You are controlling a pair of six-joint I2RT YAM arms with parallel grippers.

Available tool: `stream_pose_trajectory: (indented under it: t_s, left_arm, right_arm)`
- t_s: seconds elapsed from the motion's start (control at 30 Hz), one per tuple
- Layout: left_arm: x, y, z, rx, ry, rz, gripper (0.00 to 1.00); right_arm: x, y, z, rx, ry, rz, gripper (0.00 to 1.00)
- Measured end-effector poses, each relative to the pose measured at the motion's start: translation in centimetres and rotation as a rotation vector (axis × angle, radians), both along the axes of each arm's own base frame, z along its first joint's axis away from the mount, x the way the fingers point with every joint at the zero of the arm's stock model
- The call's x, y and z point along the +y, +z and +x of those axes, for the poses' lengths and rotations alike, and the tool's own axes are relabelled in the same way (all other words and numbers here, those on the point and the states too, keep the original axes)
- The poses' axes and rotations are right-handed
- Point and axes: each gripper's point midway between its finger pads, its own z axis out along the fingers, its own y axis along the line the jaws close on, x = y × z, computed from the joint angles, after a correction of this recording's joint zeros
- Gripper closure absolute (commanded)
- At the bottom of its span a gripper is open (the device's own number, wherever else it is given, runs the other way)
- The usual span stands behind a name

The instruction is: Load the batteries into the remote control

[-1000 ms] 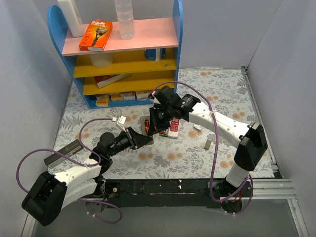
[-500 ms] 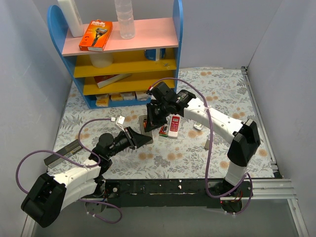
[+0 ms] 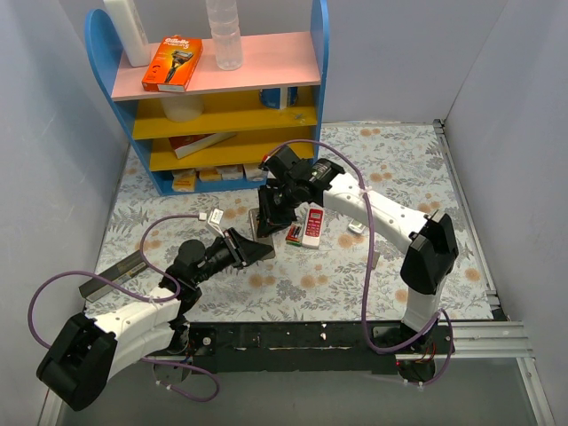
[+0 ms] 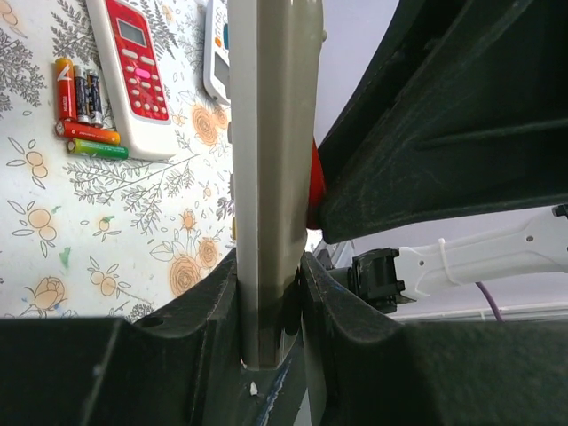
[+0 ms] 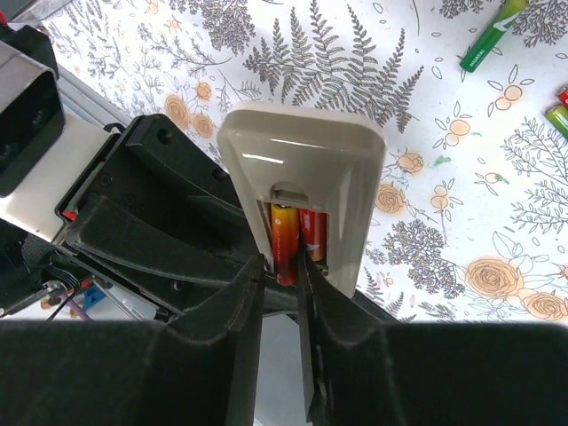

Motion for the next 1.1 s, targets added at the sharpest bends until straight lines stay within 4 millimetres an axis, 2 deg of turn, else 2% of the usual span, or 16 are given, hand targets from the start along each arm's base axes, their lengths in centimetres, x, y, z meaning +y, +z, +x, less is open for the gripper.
stream_pose_trajectory:
  t_s: [0.33, 0.53, 0.7, 0.8, 0.87, 0.9, 0.93, 0.97, 1.1]
  left_arm:
    - [0.0, 0.2, 0.2, 0.070, 0.031, -0.047, 1.00]
    - [0.1, 0.7, 0.5, 0.096, 0.054, -0.082, 1.00]
    - [0.1, 1.4, 0.8, 0.103, 0.068, -0.119, 1.00]
    - [0.1, 1.8, 0.8, 0.100, 0.067, -0.133, 1.00]
    - [0.1, 2.0, 0.8, 0.098, 0.066, -0.141, 1.00]
    - [0.1, 2.0, 0.8, 0.098, 0.066, -0.143, 1.00]
    - [0.1, 2.1, 0.8, 0.098, 0.065, -0.145, 1.00]
    - [0.1, 2.1, 0.8, 0.098, 0.065, -0.146, 1.00]
    - [0.2, 2.2, 0.7, 0.097, 0.066, -0.146, 1.00]
  right_arm:
    - [0.5, 0.7, 0.7, -0.018, 0.009, -0.009, 0.43]
    - [0.1, 1.7, 1.1, -0.054, 0.004, -0.026, 0.38]
    - [0.2, 3.6, 1.6, -0.114, 0.032, -0.004, 0.38]
    - [0.4, 5.0, 2.0, -0.200, 0.099, 0.035, 0.38]
    - [0.0, 5.7, 2.0, -0.297, 0.185, 0.063, 0.42]
    - [-0.3, 6.0, 1.9, -0.333, 0.213, 0.074, 0.42]
    - [-0.9, 6.2, 1.6, -0.397, 0.272, 0.089, 0.53]
    - [-1.5, 6.4, 1.2, -0.452, 0.322, 0.106, 0.57]
    - [-3.8, 7.1, -0.5, -0.670, 0.522, 0.167, 0.59]
